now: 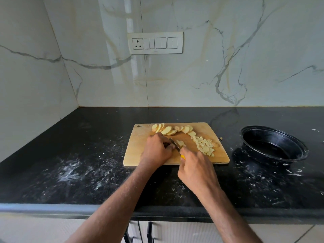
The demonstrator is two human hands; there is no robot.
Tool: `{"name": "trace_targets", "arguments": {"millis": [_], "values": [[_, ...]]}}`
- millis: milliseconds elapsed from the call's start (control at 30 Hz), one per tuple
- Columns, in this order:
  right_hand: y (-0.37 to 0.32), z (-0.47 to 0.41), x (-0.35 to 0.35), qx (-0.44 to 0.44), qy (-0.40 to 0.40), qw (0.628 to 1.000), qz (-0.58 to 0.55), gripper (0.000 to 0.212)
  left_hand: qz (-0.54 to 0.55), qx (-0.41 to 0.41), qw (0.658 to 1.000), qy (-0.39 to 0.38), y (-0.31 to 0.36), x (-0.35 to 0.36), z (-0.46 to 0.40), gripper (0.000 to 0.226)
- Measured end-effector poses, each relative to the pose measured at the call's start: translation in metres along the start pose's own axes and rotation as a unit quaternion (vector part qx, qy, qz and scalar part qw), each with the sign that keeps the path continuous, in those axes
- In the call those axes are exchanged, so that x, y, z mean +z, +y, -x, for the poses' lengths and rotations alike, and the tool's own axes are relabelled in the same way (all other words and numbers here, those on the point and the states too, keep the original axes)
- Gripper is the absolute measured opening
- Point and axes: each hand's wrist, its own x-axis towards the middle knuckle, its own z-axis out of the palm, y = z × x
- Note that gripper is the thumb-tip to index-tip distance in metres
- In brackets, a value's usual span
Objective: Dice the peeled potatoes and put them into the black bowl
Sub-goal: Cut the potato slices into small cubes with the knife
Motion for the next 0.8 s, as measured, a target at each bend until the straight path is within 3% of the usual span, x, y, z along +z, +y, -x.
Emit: {"name": "trace_targets", "arguments": {"millis": [267,467,633,800], "values": [[0.009,0.009,-0.003,0.041,0.019,0.999,-0.03,0.027,0.0,-0.005,1.0,0.0,-0.001,0.002,-0.001,0.021],[0.009,0.012,-0.006,0.04,0.039,0.998,-0.032,0.024,-0.002,-0.036,0.999,0.011,-0.003,0.003,-0.005,0.016],[0.009,0.013,-0.002,0.046,0.073,0.996,-0.014,0.014,0.003,-0.011,1.0,0.009,-0.002,-0.002,-0.003,0.015],[0.009,0.011,0.0,0.034,0.117,0.992,-0.013,0.009,0.08,-0.052,0.995,0.034,-0.006,-0.004,-0.005,0.012]]}}
